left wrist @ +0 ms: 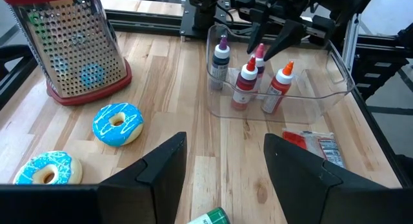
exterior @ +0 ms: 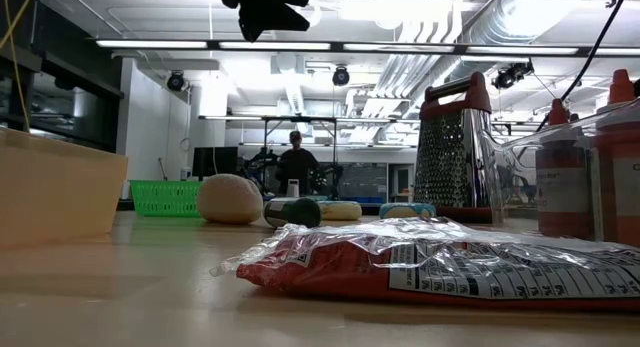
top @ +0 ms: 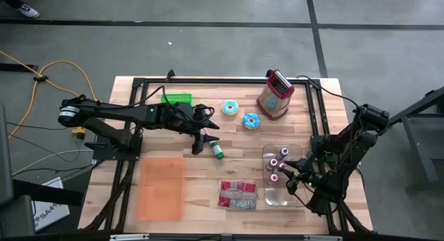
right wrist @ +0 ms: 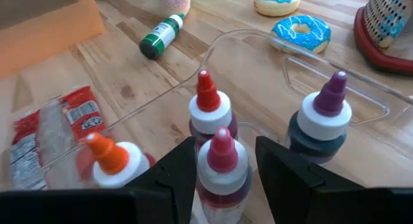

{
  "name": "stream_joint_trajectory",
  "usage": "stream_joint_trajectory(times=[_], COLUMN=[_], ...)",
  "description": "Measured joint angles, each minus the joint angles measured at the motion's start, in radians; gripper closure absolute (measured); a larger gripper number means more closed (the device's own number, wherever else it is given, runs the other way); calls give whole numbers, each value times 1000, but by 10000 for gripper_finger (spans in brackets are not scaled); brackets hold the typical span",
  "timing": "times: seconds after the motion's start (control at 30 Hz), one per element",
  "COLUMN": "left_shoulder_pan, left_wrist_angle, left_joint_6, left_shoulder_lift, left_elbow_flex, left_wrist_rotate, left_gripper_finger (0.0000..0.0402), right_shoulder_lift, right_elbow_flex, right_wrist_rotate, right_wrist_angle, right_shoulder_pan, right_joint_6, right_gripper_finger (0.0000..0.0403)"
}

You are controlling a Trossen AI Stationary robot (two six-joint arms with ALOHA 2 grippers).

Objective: Pick & Place Food Item
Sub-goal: Put the pink paint bottle into the transparent bin, then put the green paint bottle into the transparent bin

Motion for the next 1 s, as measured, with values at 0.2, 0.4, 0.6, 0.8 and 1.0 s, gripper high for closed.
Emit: stream_joint_trajectory(times=[0.2, 0.4, 0.6, 0.8, 1.0], left_shoulder_pan=[0, 0, 0, 0, 0], left_wrist_angle=[0, 0, 0, 0, 0], left_joint_6=[0, 0, 0, 0, 0], left_shoulder_lift=[0, 0, 0, 0, 0], left_elbow_flex=[0, 0, 0, 0, 0], left_wrist_rotate=[0, 0, 0, 0, 0], left_gripper_finger=[202, 202, 202, 202, 202], right_shoulder_lift=[0, 0, 0, 0, 0], right_elbow_flex=[0, 0, 0, 0, 0], right_wrist_rotate=[-2, 15, 52, 138, 197], right_wrist_angle=[4, -3, -52, -86, -84], right_shoulder_pan=[2, 2, 2, 2, 2], right_joint_6=[0, 0, 22, 29, 29], right_gripper_finger=[255, 255, 254, 254, 254])
